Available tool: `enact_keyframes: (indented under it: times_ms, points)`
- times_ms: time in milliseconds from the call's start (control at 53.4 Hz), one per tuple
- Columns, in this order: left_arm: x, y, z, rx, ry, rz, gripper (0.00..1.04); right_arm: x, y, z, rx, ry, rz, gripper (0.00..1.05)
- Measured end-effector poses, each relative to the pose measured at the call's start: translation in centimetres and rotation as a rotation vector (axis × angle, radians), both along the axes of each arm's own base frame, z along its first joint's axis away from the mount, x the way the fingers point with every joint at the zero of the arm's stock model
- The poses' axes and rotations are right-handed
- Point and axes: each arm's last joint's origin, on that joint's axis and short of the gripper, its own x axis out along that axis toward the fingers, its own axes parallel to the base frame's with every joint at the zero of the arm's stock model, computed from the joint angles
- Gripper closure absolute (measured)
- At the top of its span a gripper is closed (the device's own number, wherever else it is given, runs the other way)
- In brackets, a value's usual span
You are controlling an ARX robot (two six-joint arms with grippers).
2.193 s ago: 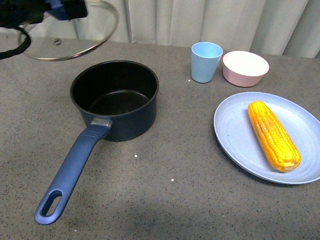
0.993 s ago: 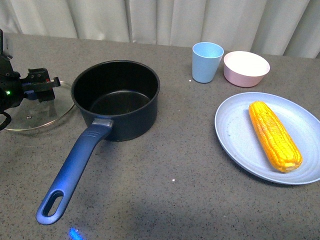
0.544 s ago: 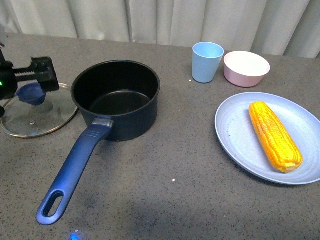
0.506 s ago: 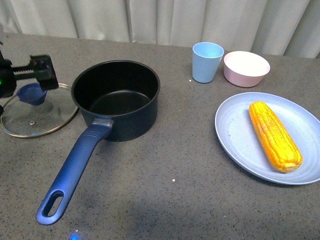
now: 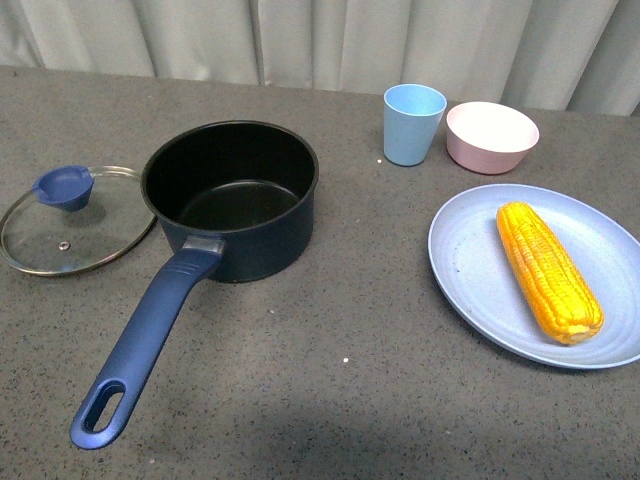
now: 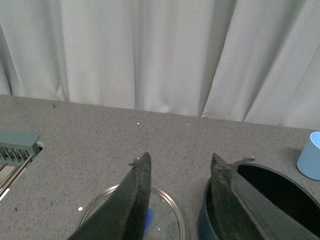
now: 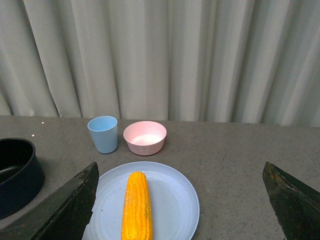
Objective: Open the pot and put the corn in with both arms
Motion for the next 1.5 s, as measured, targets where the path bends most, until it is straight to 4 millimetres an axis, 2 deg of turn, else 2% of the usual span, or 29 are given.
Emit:
enact_keyframes:
  times_ms: [131,150,300,712,1499]
  points:
    - [-3.0,0.0,0.0,0.005,0.001,0.0,0.99,0.0,0.0,0.0,0.0,0.0,0.001,0.09]
    - [-3.3,0.0,0.0,0.003,0.001,0.001,1.01,0.0,0.0,0.0,0.0,0.0,0.001,0.09]
    - [-5.2,0.0,0.0,0.006,0.006,0.001,1.01,0.0,0.0,0.0,0.0,0.0,0.001,0.09]
    - [-8.9,0.0,0.1,0.006,0.005,0.001,1.01,0.0,0.0,0.0,0.0,0.0,0.001,0.09]
    - [-12.7,0.0,1.1,0.006,-0.029,0.001,1.01,0.0,0.0,0.0,0.0,0.0,0.001,0.09]
